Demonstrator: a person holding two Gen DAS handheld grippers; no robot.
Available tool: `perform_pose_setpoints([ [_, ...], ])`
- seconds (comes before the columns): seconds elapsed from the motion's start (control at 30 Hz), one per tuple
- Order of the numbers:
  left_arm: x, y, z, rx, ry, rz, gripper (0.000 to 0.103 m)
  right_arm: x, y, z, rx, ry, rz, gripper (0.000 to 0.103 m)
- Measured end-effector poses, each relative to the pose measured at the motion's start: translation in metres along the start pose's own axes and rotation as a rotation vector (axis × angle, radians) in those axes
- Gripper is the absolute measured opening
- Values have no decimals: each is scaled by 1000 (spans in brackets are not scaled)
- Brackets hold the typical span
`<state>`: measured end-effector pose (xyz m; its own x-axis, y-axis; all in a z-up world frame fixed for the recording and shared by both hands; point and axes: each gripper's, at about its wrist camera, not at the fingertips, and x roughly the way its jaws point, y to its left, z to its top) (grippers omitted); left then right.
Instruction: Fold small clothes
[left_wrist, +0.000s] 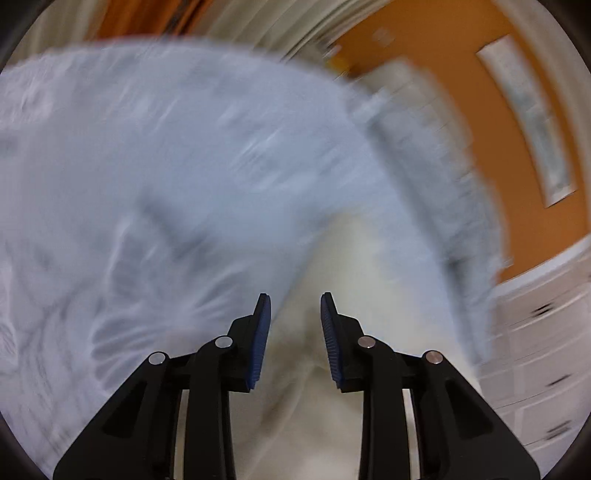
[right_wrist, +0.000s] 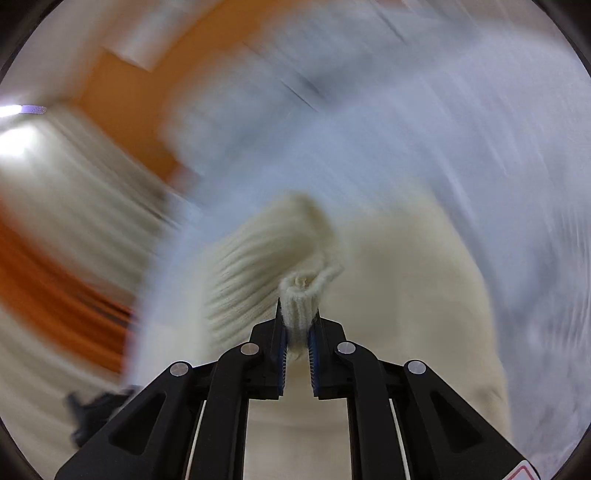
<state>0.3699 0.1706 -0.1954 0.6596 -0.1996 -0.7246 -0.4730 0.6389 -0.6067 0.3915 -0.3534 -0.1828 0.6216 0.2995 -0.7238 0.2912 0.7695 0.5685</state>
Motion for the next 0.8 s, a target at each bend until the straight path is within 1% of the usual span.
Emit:
perform_pose_setpoints([
  [0.03, 8, 14, -8, 17, -12, 1, 11, 14, -23, -12, -12, 11, 0, 4],
  [0.07, 2, 20, -15, 83, -88, -22, 3, 11, -24, -14, -31, -37, 34, 4],
  [0.1, 2, 24, -19, 95, -104, -50, 3, 11, -28, -15, -17, -42, 47, 5],
  [0.13, 0, 30, -19, 55, -122, -85, 3, 12, -29, -16, -25, -60, 45, 5],
  [0.2, 2, 32, -17, 24, -138, -109, 3, 16, -22, -24, -97, -101, 13, 5],
  [0.23, 1, 29, -17, 28, -140, -102, 3, 15, -23, -30, -105, -121, 14, 5],
  [0.3, -9, 20, -18, 52, -129, -82, 10, 17, -24, -34, -106, -141, 27, 5],
  [0.33, -20, 14, -22, 64, -137, -91, 16, 18, -28, -33, -105, -145, 36, 5],
  [0.37, -36, 7, -28, 78, -158, -134, 31, 16, -27, -34, -104, -148, 42, 5],
  [0.4, -56, -5, -36, 110, -193, -188, 43, 14, -28, -36, -105, -152, 46, 5],
  [0.43, -62, -16, -41, 130, -205, -191, 74, 14, -30, -37, -107, -158, 49, 5],
  [0.47, -65, -22, -47, 141, -196, -189, 94, 12, -13, -30, -106, -159, 51, 5],
  [0.5, -54, -32, -51, 144, -133, -202, 94, 13, -10, -29, -105, -160, 54, 5],
  [0.53, -42, -36, -52, 131, -83, -195, 93, 13, -10, -29, -104, -160, 55, 5],
  [0.57, -18, -38, -51, 98, 3, -172, 92, 12, -10, -30, -104, -161, 56, 5],
  [0.6, -3, -38, -50, 67, 36, -130, 91, 12, -9, -30, -104, -160, 56, 5],
  [0.63, 0, -39, -48, 53, 6, -109, 83, 12, -10, -30, -102, -158, 60, 5],
  [0.67, 1, -43, -44, 57, -21, -101, 61, 13, -10, -29, -99, -156, 60, 5],
  [0.7, 4, -47, -40, 61, -4, -105, 40, 13, -9, -28, -93, -148, 61, 5],
  [0.73, 11, -49, -34, 57, 34, -101, 11, 13, -7, -26, -85, -132, 54, 5],
  [0.77, 15, -48, -26, 34, 57, -74, 12, 9, 1, -22, -83, -106, 37, 8],
  [0.8, 15, -47, -20, 27, 58, -57, 11, 2, 7, -20, -78, -98, 36, 8],
])
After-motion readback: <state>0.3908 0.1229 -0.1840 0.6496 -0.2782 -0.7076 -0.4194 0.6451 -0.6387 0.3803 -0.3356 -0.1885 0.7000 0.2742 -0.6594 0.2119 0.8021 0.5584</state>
